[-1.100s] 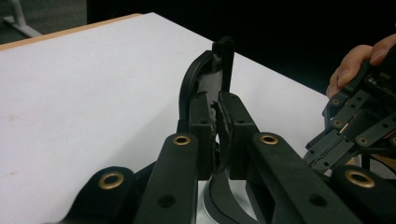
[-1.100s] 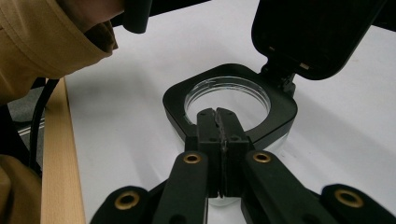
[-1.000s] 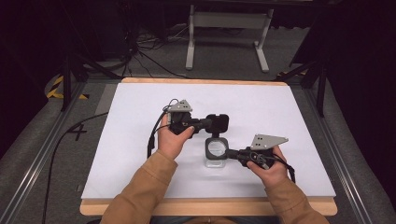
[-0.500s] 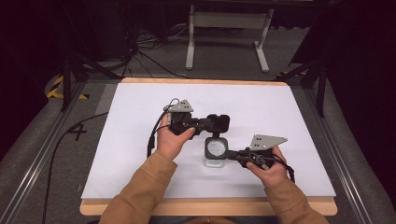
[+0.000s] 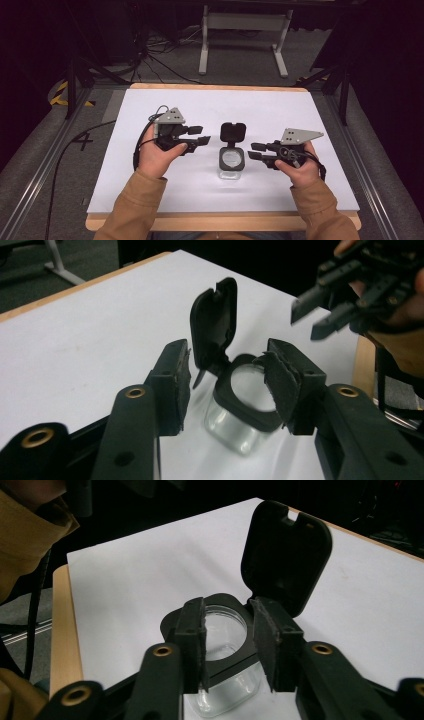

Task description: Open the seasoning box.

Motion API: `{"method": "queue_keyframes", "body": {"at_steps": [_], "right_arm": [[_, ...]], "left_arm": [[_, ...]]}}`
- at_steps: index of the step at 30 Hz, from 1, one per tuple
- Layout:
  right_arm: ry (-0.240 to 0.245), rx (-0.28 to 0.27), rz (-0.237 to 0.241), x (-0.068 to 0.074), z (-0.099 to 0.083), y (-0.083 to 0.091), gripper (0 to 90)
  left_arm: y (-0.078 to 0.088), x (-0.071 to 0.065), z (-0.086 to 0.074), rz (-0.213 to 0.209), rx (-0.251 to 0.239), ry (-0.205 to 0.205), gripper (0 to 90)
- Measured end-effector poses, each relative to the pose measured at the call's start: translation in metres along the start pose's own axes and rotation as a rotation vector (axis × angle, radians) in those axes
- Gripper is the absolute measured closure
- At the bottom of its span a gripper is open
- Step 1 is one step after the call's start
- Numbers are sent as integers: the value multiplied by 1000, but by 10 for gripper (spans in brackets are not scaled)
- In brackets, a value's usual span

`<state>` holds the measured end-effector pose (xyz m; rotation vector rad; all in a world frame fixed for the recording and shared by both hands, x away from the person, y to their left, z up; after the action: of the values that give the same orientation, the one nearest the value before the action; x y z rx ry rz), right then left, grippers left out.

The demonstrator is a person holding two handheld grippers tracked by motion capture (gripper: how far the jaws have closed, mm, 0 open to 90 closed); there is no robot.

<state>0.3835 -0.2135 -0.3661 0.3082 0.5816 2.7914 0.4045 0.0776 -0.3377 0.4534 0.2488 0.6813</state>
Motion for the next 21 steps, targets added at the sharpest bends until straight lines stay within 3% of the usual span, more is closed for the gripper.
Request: {"method": "queue_keyframes", "body": {"at_steps": [6, 8, 12, 13, 16, 21], "right_arm": [[-2, 10, 16, -11, 12, 8, 615], [-8, 13, 13, -16, 14, 10, 598], [-19, 26, -14, -22, 15, 13, 574], [-28, 32, -22, -26, 15, 14, 566], [-51, 46, -49, -35, 13, 19, 534], [-116, 94, -135, -56, 1, 32, 493]], "left_arm": [[26, 9, -14, 60, 42, -23, 452], [32, 14, -20, 76, 59, -3, 427], [39, 26, -28, 119, 86, -3, 369], [41, 30, -32, 136, 104, 20, 369], [45, 40, -40, 169, 133, 29, 345], [47, 61, -54, 206, 185, 65, 321]]}}
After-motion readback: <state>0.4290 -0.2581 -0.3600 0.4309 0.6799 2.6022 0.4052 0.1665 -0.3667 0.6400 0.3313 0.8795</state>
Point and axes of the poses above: each handheld gripper's, and its own axes: y roughly backward along the jaws, z roughly out of its top, x roughly to its left, the point moved 4 cm from there along -y, roughly forward along the jaws, and after that the axes turned 13 degrees about z, right-handed, at the moved point
